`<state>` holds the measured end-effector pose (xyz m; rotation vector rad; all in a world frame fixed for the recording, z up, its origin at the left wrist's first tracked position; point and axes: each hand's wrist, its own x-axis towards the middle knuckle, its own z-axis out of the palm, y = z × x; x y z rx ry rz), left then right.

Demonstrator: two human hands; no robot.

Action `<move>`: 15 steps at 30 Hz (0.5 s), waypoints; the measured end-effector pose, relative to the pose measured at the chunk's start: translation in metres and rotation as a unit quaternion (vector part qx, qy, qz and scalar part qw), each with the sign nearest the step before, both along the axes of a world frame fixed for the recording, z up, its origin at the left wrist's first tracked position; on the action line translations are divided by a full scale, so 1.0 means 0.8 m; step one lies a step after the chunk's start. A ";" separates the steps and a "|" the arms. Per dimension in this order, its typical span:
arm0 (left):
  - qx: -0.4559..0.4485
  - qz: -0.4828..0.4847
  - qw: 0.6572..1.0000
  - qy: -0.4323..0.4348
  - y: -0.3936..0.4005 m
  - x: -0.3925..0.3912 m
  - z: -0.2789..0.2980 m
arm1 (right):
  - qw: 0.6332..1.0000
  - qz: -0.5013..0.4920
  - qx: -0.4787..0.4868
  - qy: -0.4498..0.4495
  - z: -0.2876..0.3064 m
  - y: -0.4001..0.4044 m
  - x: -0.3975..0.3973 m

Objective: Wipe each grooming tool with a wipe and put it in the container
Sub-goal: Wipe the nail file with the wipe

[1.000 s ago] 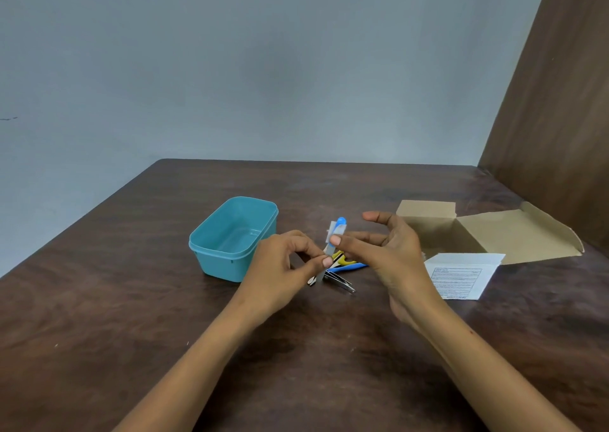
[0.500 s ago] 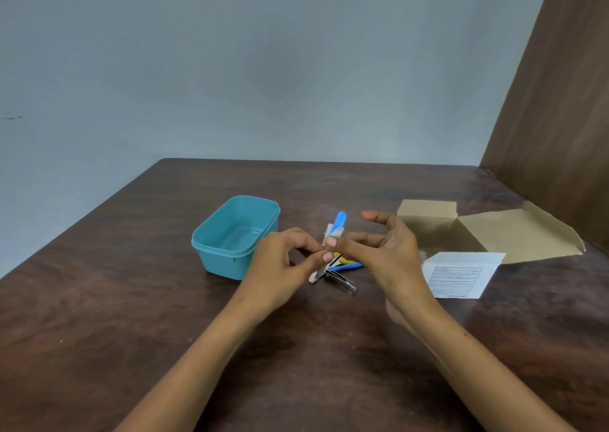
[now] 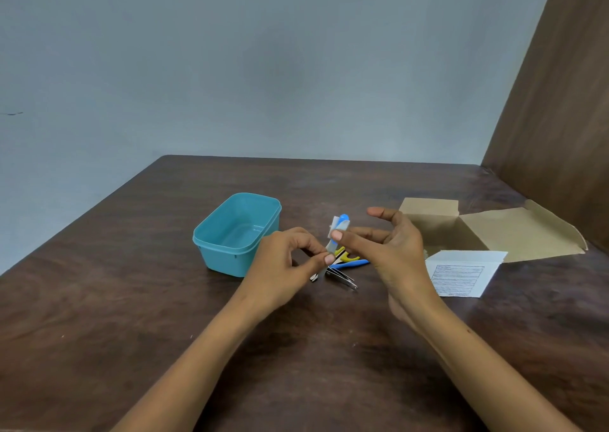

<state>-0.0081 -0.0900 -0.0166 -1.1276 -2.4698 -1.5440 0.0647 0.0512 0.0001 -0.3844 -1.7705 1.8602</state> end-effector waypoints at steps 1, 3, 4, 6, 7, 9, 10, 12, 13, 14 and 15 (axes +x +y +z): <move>0.003 -0.004 1.000 -0.001 0.001 0.000 0.000 | 1.000 -0.006 -0.006 0.009 0.003 0.001 0.001; 0.005 -0.013 1.000 -0.002 0.001 0.002 0.001 | 0.999 -0.021 -0.016 0.028 0.007 0.004 0.002; 0.004 -0.016 1.000 -0.003 0.002 0.002 0.002 | 0.999 -0.027 -0.019 0.033 0.007 0.005 0.002; 0.005 -0.020 1.000 -0.005 0.001 0.002 0.002 | 0.998 -0.032 -0.024 0.038 0.006 0.005 0.001; 0.006 -0.019 1.000 -0.005 0.001 0.002 0.003 | 0.998 -0.035 -0.026 0.040 0.005 0.004 0.000; 0.004 -0.018 1.000 0.001 -0.001 0.002 0.005 | 0.997 -0.050 -0.034 0.047 0.006 0.005 -0.001; 0.002 -0.017 1.000 0.004 -0.001 0.003 0.005 | 0.996 -0.056 -0.042 0.055 0.009 0.006 -0.001; -0.008 -0.017 1.000 0.007 -0.003 0.004 0.005 | 0.993 -0.065 -0.058 0.076 0.013 0.010 0.001; -0.011 -0.016 1.000 0.004 -0.003 0.005 0.005 | 0.993 -0.067 -0.058 0.082 0.015 0.012 0.002; -0.008 -0.013 1.000 -0.005 -0.003 0.005 0.005 | 0.993 -0.065 -0.053 0.082 0.016 0.012 0.004; 0.004 -0.010 1.000 -0.023 -0.002 0.006 0.005 | 0.994 -0.060 -0.045 0.081 0.015 0.011 0.005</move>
